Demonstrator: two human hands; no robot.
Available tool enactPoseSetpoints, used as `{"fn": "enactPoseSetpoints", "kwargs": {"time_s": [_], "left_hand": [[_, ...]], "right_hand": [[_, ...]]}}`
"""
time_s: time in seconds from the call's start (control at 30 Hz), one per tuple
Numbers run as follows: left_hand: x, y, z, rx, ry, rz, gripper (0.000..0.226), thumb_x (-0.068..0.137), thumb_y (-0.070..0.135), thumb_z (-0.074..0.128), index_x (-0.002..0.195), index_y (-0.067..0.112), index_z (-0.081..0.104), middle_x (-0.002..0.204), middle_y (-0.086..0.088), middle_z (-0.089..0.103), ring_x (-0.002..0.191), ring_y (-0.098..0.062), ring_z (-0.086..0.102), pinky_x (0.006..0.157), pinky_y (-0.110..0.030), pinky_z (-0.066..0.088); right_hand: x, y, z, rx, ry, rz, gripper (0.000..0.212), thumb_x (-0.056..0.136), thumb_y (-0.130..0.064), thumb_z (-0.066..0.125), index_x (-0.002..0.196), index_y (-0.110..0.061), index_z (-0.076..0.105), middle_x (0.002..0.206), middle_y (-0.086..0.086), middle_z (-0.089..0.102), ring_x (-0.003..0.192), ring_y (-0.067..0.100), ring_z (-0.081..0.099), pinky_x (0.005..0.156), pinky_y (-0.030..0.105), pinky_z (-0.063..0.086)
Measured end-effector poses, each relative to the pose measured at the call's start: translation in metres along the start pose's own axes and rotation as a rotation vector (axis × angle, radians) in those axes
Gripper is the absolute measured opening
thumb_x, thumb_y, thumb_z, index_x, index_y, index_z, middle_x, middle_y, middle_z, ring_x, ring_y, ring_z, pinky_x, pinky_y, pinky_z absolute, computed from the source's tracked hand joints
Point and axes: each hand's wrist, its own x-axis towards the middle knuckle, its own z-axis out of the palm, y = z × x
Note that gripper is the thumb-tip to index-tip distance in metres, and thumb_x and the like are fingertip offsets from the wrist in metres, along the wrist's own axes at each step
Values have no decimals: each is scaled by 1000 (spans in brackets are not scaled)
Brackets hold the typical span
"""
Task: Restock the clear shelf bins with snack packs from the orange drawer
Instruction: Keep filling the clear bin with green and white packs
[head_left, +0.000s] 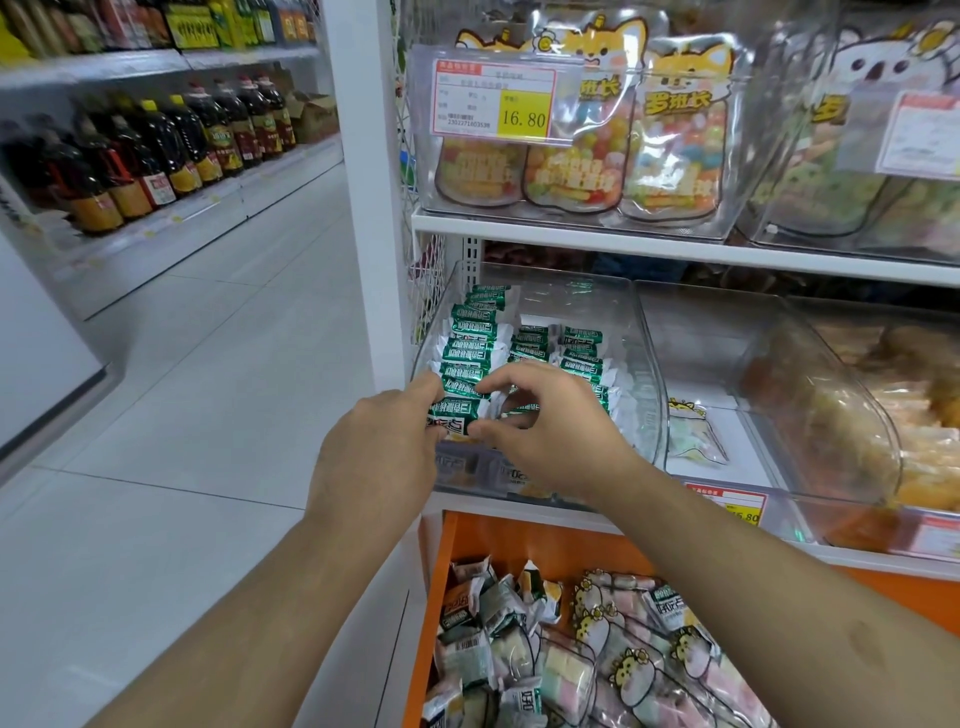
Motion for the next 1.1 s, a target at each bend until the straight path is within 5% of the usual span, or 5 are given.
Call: {"fn": "enactPoseSetpoints", "kwargs": {"time_s": [0.53,0.7,0.83,0.97,1.1], "left_hand": [[2,9,-9,171,-28,3,25,102,31,62,127,35,56,103,5,71,82,-18,59,59,-30,41],[0,8,-13,130,-13,97,38,101,29,64,139,31,63,137,7,56,120,-15,56,84,-29,52],[-3,5,-6,18,-167,292,77,98,8,57,165,32,27,169,12,24,156,-11,21,126,-35,28],[-6,2,6,79,-329,317,81,107,24,42,165,30,-16,174,10,-15,159,-9,-17,131,-40,2],[-7,2,13,172,-311,323,87,105,24,43,163,26,-22,173,6,-22,157,-12,-23,131,-42,-2]], "right_hand": [[9,-6,-4,-121,-82,84,37,83,-44,88,116,-34,73,112,-14,67,96,4,61,82,28,55],[10,-6,-4,-129,-94,94,37,83,-43,88,116,-35,73,111,-13,66,96,5,62,78,26,51],[10,-6,-5,-109,-96,77,28,84,-37,87,109,-36,74,105,-12,68,92,7,63,80,33,58],[7,-3,-2,-53,-64,81,30,83,-37,87,111,-38,75,100,-16,71,92,4,65,82,33,60],[4,3,-2,77,-72,132,41,82,-28,89,117,-40,71,111,-23,68,97,3,66,86,33,61]]}}
